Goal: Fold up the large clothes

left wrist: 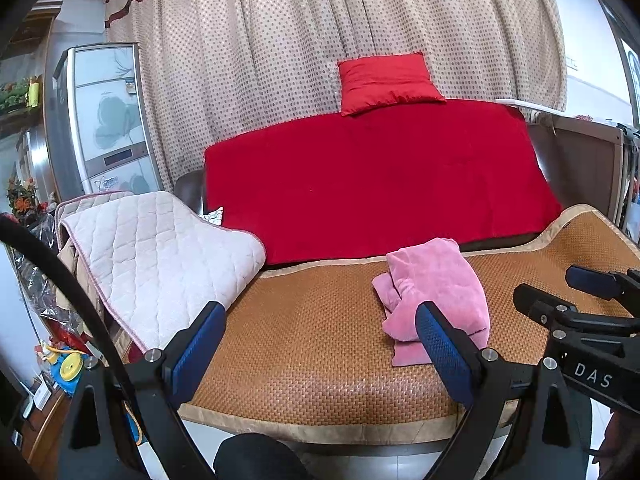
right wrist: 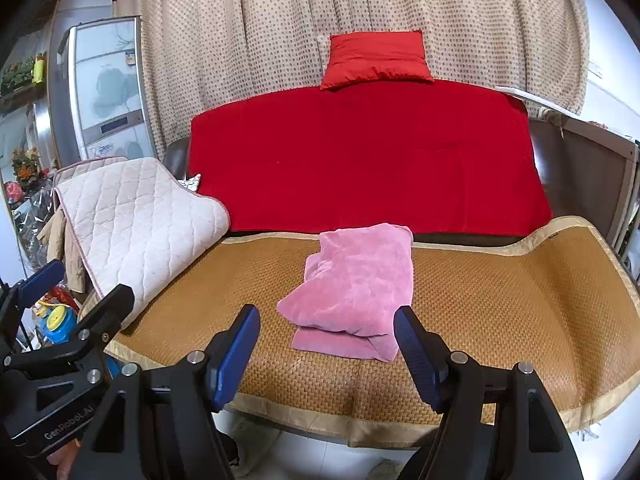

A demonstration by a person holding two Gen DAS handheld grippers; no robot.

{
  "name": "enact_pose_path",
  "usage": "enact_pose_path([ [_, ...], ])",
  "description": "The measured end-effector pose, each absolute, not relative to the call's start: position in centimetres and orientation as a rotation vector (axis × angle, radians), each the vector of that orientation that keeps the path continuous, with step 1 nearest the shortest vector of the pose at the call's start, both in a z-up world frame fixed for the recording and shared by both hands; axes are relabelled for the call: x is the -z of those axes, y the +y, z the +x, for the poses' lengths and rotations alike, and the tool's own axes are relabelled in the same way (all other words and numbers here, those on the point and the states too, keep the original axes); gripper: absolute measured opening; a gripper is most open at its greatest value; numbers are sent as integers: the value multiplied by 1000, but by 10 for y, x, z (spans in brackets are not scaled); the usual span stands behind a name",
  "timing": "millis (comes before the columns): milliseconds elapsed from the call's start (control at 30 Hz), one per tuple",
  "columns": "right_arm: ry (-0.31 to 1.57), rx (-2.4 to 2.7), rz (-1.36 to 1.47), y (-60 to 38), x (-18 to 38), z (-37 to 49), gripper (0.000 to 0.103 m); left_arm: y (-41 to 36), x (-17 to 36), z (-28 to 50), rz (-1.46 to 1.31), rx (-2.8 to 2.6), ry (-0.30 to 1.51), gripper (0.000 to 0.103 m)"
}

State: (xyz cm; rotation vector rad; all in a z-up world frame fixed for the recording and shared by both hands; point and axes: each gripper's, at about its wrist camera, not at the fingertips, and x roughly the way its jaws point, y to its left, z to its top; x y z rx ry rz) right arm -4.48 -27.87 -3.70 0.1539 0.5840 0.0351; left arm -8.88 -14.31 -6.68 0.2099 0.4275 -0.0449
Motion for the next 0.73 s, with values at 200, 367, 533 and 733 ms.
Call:
enact_pose_path([
  [200,598,-34,140,-274,41,-29,73,-141,64,-78,205,44,424,96],
  [367,614,-36,130,-270,45,-14,73,-141,63,-62,202,50,430,96],
  [533,622,-27,126,-267,48,1,73,-139,66,-46,191,64,443,96],
  [733,641,-16,137,-270,55,26,73,-142,75,-15,189,96,461,96],
])
